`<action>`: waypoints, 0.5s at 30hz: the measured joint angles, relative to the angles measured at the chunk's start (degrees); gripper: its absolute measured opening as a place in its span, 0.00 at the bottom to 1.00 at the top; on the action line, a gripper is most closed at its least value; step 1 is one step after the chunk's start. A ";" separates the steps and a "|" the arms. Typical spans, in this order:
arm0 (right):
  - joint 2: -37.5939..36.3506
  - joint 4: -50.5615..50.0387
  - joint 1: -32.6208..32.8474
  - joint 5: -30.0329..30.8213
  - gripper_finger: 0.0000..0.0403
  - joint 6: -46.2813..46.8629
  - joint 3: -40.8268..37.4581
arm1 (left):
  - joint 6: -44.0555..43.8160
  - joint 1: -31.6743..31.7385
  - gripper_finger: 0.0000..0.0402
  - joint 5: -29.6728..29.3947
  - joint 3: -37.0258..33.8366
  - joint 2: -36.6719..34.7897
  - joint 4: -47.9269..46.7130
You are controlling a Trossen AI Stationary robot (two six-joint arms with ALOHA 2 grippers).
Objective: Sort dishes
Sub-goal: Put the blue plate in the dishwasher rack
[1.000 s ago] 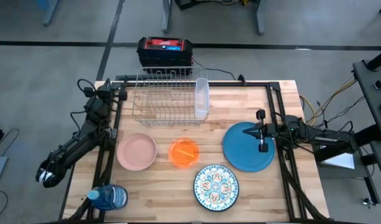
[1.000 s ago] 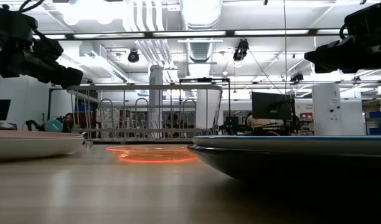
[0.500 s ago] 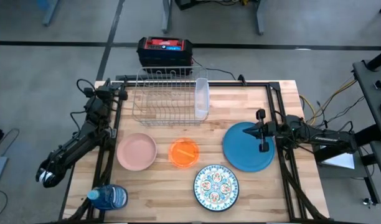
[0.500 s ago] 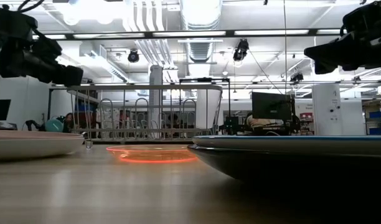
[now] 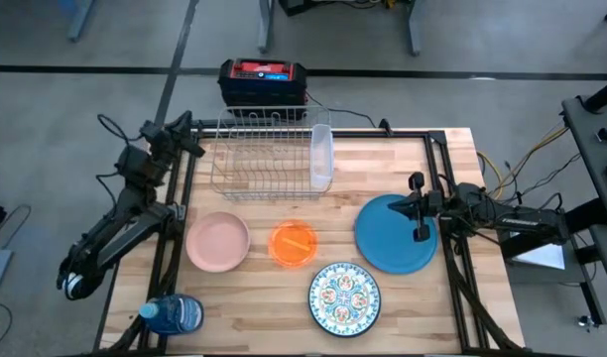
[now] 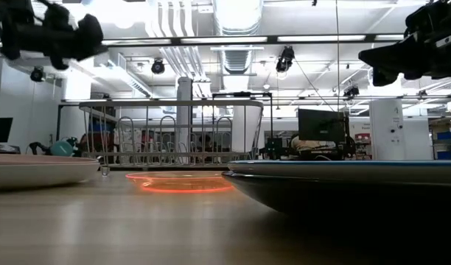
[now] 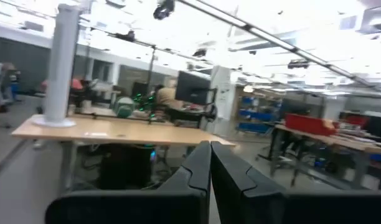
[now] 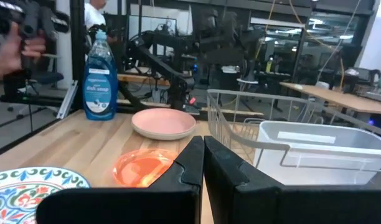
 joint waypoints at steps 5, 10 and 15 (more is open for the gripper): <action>0.00 0.00 -0.01 5.22 0.01 0.42 0.00 | -0.59 -0.53 0.00 5.78 7.76 0.55 -5.16; -0.02 0.00 -0.02 6.92 0.01 -1.29 0.00 | -6.65 -0.60 0.00 8.64 16.38 2.00 -13.85; -0.02 0.02 -0.02 6.92 0.01 -3.50 0.00 | -10.88 -0.60 0.00 14.23 23.74 5.03 -20.16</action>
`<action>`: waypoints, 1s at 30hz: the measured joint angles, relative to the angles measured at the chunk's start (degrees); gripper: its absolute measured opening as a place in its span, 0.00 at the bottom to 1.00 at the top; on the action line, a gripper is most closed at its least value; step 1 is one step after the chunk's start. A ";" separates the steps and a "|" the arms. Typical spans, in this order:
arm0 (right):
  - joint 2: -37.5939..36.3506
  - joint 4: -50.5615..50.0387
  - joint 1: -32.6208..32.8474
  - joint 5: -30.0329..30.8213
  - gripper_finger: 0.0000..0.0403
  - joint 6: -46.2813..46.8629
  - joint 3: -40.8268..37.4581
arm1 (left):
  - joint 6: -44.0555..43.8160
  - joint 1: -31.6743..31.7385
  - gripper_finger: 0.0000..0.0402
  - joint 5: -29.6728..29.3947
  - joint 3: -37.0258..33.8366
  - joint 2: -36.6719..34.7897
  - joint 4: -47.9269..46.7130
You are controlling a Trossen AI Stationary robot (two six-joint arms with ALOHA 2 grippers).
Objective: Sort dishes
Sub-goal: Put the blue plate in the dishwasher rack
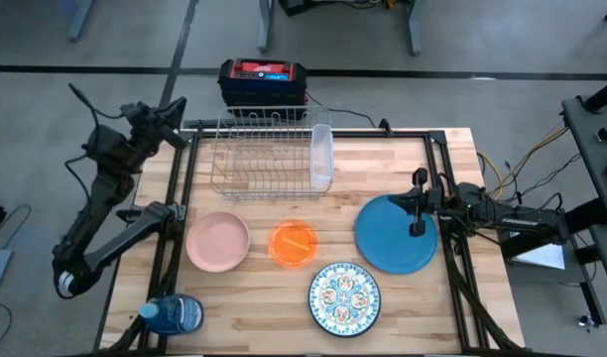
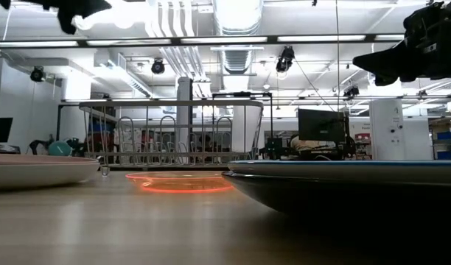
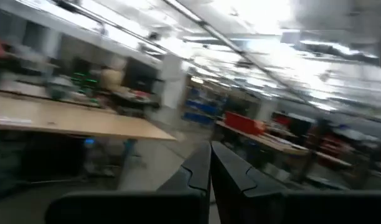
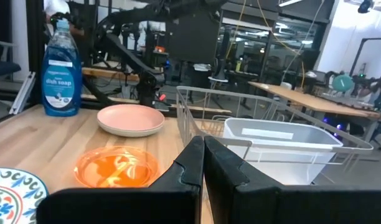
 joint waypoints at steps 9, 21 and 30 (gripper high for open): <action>0.02 -0.24 0.00 0.00 0.01 -0.11 0.00 | 3.21 -3.30 0.00 19.56 8.54 5.76 0.82; 0.02 0.86 0.01 0.00 0.01 0.08 -0.02 | 9.82 -8.83 0.00 19.59 8.81 9.75 1.89; 0.97 -1.11 0.00 13.54 0.01 7.65 3.45 | 13.81 -12.04 0.00 19.92 8.70 13.84 1.22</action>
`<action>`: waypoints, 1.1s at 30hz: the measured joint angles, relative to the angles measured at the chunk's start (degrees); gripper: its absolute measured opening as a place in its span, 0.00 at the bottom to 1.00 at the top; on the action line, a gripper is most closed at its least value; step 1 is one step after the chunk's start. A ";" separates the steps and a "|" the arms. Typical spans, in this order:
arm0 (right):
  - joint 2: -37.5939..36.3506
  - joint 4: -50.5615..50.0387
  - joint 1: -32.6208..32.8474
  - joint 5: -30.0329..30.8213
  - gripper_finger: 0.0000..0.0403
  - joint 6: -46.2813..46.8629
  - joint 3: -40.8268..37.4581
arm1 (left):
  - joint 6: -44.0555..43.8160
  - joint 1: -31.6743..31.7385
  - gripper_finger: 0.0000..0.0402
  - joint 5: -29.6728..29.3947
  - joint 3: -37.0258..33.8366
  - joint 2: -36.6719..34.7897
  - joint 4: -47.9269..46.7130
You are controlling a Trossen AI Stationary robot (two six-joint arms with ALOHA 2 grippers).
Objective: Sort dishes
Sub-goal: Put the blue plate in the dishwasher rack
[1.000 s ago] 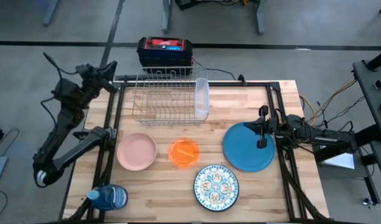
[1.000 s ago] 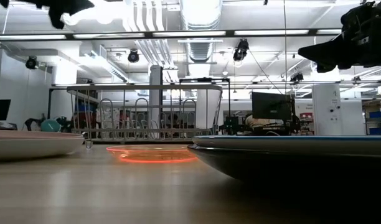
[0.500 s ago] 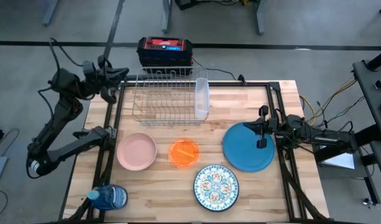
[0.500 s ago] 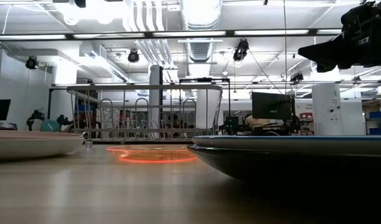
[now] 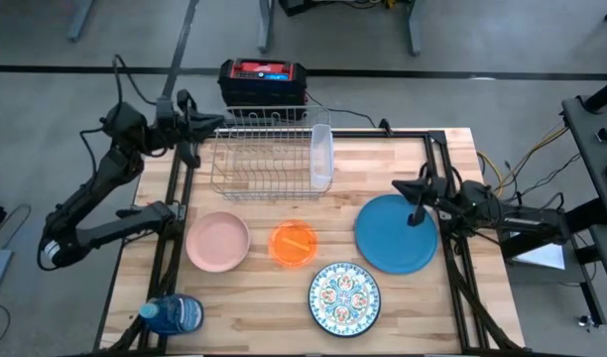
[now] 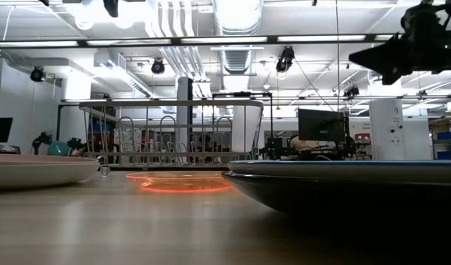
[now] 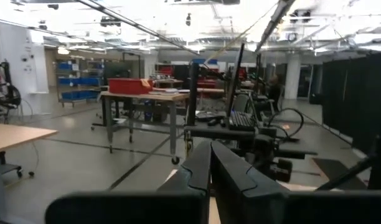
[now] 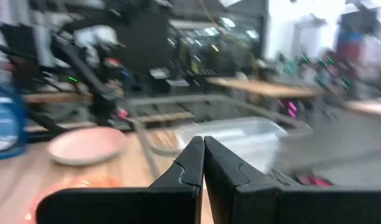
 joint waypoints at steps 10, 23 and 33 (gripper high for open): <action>11.69 -21.50 -0.02 10.22 0.01 4.96 13.88 | 4.73 0.04 0.00 -0.37 0.00 4.57 -0.01; 31.17 -39.88 -0.87 17.98 0.01 18.65 24.82 | 4.79 0.04 0.00 -0.49 0.00 10.38 0.65; 42.30 -47.21 -6.81 0.52 0.01 24.45 28.64 | 4.81 0.04 0.00 -0.49 2.49 13.51 1.19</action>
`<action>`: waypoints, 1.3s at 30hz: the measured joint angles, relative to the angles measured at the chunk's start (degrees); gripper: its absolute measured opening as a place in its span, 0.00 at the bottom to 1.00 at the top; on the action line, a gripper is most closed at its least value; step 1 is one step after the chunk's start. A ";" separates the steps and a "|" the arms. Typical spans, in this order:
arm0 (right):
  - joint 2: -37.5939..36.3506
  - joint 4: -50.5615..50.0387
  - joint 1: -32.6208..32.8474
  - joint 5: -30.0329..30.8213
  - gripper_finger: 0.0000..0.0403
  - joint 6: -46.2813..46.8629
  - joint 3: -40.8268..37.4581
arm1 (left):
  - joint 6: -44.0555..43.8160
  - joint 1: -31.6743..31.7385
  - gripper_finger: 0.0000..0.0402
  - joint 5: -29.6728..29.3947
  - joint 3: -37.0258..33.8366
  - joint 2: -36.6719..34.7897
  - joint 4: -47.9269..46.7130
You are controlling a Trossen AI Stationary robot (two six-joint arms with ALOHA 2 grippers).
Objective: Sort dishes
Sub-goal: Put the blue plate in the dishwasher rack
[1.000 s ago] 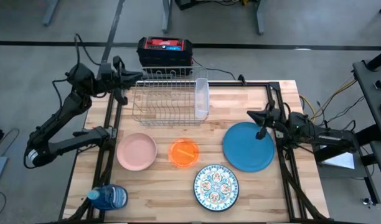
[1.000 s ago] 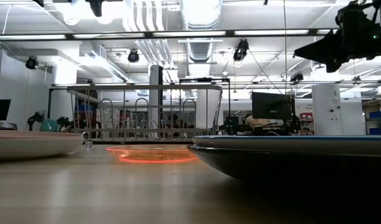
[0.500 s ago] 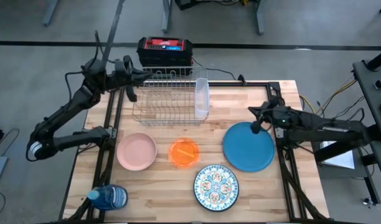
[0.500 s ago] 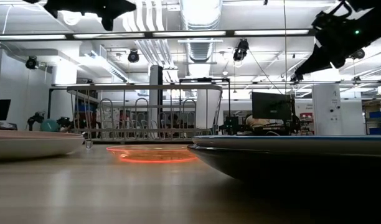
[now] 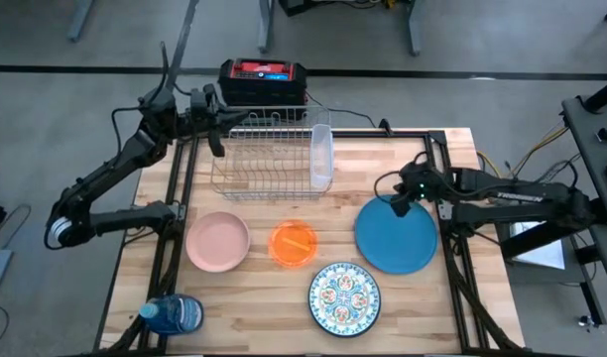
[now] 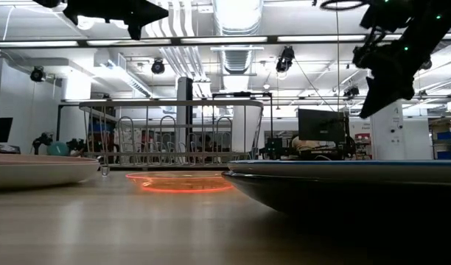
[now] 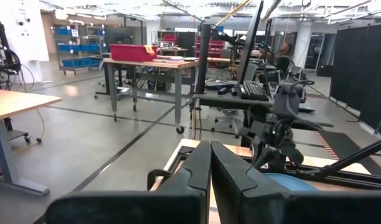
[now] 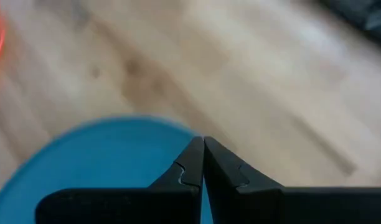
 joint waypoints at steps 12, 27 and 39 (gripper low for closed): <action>8.46 1.69 -7.93 -13.08 0.05 -6.12 0.43 | -0.20 0.00 0.00 0.04 2.90 1.91 0.02; 19.20 -8.53 -9.63 -14.22 0.32 -24.35 18.85 | -0.50 0.00 0.00 0.09 6.62 1.89 0.13; 28.83 -3.72 -8.47 -16.42 0.24 -43.18 12.59 | -0.39 0.00 0.00 0.11 6.62 1.89 -1.79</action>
